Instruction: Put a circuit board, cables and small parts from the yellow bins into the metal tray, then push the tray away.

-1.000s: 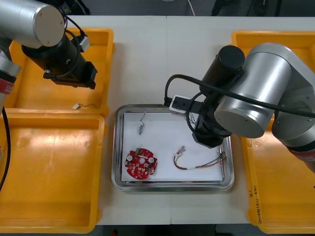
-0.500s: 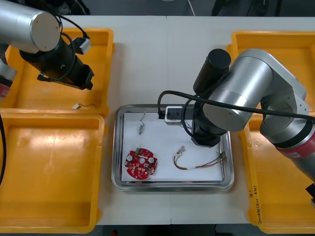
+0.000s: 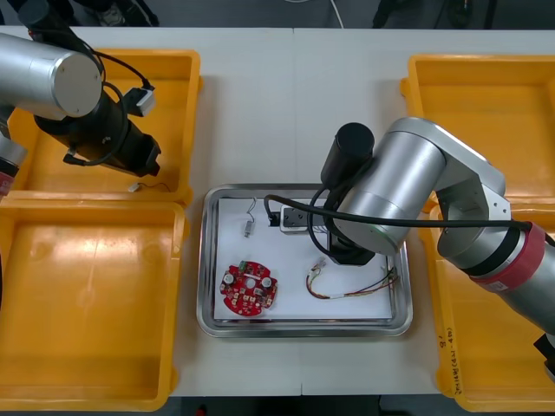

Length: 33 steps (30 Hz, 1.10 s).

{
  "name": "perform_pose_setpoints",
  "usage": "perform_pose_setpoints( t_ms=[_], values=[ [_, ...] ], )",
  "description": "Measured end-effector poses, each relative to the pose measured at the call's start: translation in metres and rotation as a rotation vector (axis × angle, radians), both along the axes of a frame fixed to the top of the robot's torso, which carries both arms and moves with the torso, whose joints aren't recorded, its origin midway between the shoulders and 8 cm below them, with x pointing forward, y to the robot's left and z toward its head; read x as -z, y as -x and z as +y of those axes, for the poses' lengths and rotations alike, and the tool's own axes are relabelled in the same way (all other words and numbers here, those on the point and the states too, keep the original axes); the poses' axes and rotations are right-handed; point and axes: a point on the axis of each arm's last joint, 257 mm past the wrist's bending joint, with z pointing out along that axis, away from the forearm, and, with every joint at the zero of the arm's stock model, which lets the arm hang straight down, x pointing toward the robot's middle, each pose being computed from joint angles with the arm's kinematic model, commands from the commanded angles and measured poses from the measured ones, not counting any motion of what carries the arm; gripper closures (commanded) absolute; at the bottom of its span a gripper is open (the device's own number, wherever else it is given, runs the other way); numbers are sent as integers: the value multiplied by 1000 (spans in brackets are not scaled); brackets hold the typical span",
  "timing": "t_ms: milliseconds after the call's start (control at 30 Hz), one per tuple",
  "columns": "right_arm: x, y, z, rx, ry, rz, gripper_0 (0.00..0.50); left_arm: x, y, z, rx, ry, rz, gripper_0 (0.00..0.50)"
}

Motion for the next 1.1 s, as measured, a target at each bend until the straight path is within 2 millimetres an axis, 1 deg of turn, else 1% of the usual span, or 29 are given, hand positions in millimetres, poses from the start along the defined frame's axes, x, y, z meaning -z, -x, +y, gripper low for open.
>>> perform_pose_setpoints(
  t_ms=[233, 667, 700, 733, 767, 900, 933, 967, 1033, 1067, 1100],
  values=[
    [12, -10, -4, 24, -12, 9, 500, 11, 1, 1, 11, -19, 0, 0],
    [13, -12, -3, 25, -19, 5, 499, 27, 3, -7, 47, -51, 2, 0],
    [13, -12, -3, 26, -19, 5, 461, 29, 4, -8, 52, -55, 2, 0],
    [13, -12, -3, 26, -19, 5, 443, 30, 4, -8, 56, -59, 2, 0],
    [13, -12, -3, 26, -20, 5, 414, 31, 4, -9, 59, -62, 4, 0],
    [13, -12, -3, 27, -20, 5, 399, 35, 5, -11, 67, -70, 7, 0],
    [13, -12, -3, 27, -20, 5, 395, 35, 5, -11, 69, -70, 6, 8],
    [13, -12, -3, 27, -20, 5, 337, 35, 5, -12, 70, -70, 3, 28],
    [13, -12, -3, 28, -20, 5, 121, 36, 3, -14, 76, -70, -6, 136],
    [13, -12, -3, 28, -20, 5, 76, 36, 2, -15, 79, -70, -12, 155],
    [13, -12, -3, 28, -21, 5, 0, 36, 1, -16, 83, -70, -17, 193]
  ],
)
